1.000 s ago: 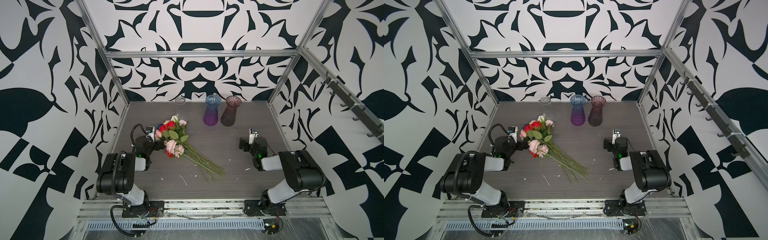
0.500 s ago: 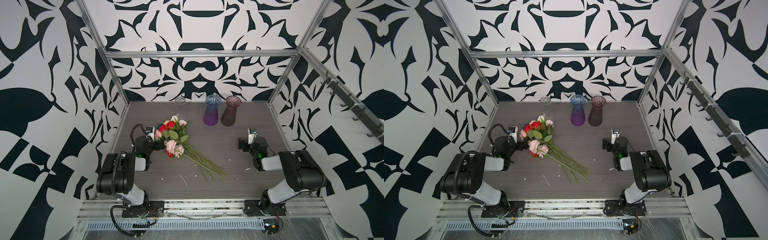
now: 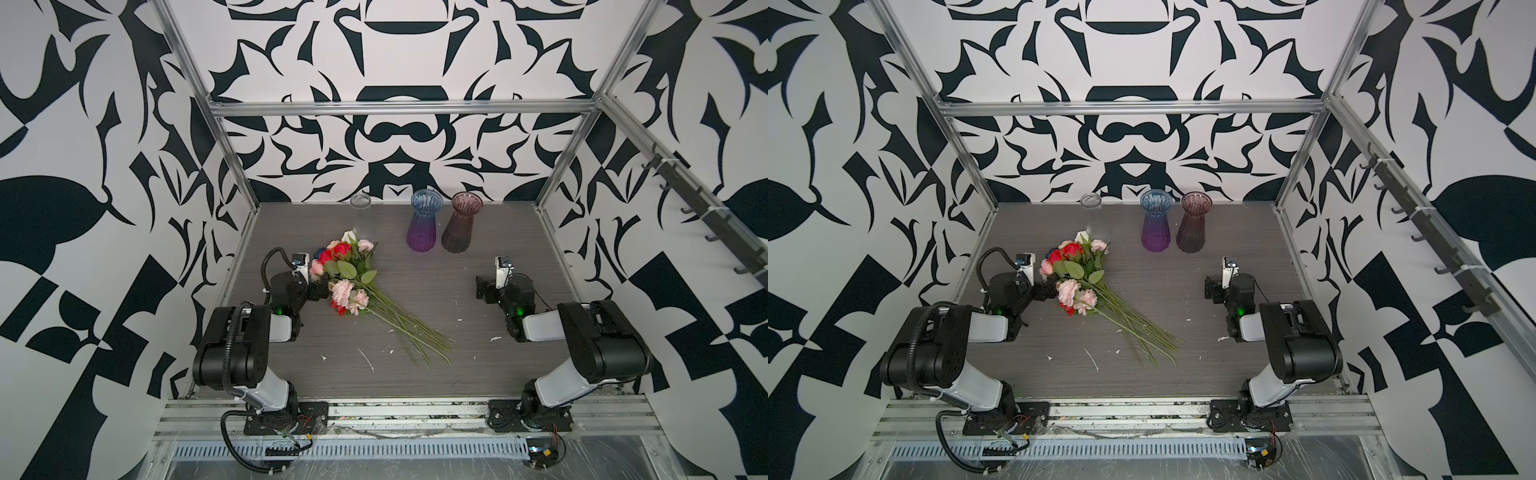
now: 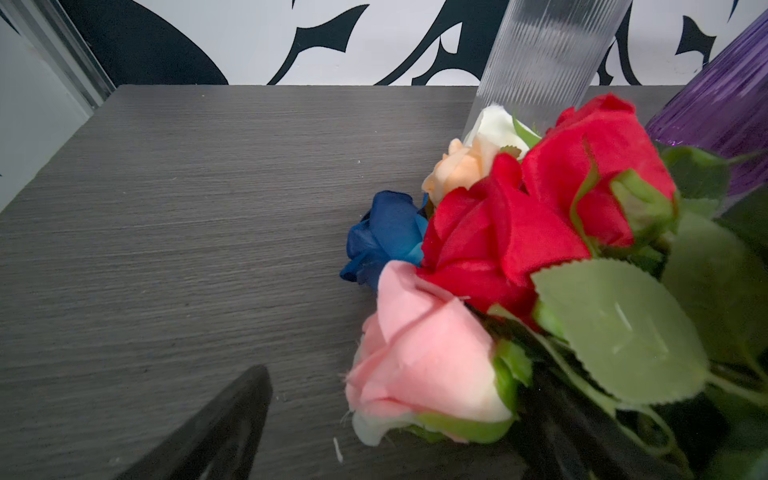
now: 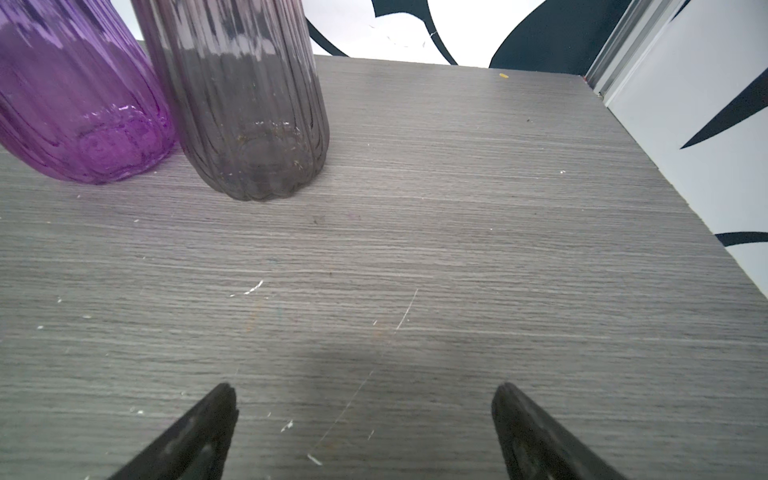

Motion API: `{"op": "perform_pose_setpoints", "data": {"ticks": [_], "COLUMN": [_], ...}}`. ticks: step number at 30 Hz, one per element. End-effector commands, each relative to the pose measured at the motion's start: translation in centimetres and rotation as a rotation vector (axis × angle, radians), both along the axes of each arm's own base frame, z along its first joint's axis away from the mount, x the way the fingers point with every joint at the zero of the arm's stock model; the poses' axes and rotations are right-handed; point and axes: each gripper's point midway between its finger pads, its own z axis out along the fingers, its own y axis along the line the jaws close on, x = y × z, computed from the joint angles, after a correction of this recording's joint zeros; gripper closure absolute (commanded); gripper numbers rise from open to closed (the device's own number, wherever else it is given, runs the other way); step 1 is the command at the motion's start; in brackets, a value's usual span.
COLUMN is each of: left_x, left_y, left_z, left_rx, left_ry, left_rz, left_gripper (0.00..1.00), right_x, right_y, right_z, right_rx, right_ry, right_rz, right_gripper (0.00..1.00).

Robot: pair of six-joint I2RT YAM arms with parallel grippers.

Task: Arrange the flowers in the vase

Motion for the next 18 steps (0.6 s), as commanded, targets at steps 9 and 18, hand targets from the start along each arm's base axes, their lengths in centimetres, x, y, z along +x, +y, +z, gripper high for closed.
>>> {"op": "perform_pose_setpoints", "data": {"ticks": [9,18], "left_x": [0.3,-0.5], "left_y": [-0.1,0.2], "left_z": [0.8,2.0], "left_rx": [-0.008,-0.006], "left_ry": [-0.020,-0.078], "left_rz": [-0.005,0.020], "left_gripper": [0.01,0.01], "right_x": [0.7,0.8], "right_y": [0.2,-1.3], "right_z": [2.0,2.4], "right_rx": [0.003,0.009], "right_ry": [-0.068,-0.077], "right_rz": [0.011,-0.090], "right_gripper": [0.01,0.01]}}
